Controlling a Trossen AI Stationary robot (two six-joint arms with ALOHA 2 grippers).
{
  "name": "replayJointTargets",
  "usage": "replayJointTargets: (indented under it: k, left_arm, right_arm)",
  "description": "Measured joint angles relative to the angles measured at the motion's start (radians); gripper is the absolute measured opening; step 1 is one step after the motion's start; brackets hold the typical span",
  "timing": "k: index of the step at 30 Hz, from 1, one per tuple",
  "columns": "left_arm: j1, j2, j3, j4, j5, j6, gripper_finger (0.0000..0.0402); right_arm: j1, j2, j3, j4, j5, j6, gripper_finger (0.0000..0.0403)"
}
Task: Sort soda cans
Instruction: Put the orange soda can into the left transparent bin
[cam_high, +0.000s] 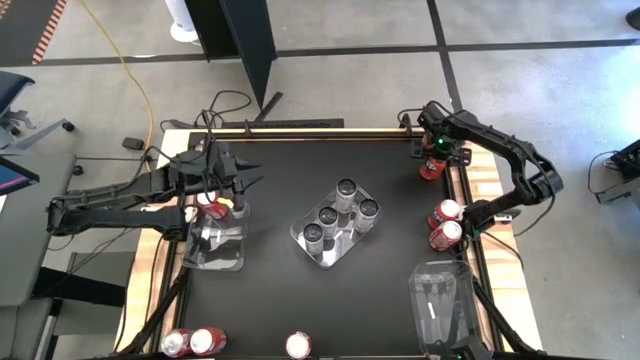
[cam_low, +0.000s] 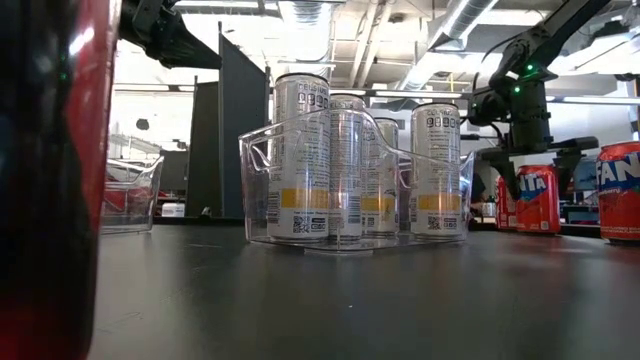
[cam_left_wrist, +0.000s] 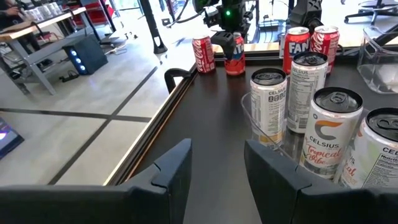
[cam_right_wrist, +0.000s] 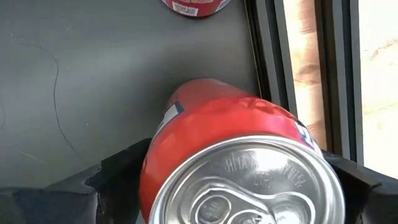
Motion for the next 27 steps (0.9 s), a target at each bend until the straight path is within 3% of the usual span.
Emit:
replayJointTargets:
  k: [27]
  left_arm:
    - [0.0,0.0,0.0,0.0,0.0,0.0,0.0143]
  right_arm:
    - [0.0,0.0,0.0,0.01,0.0,0.026,0.0373]
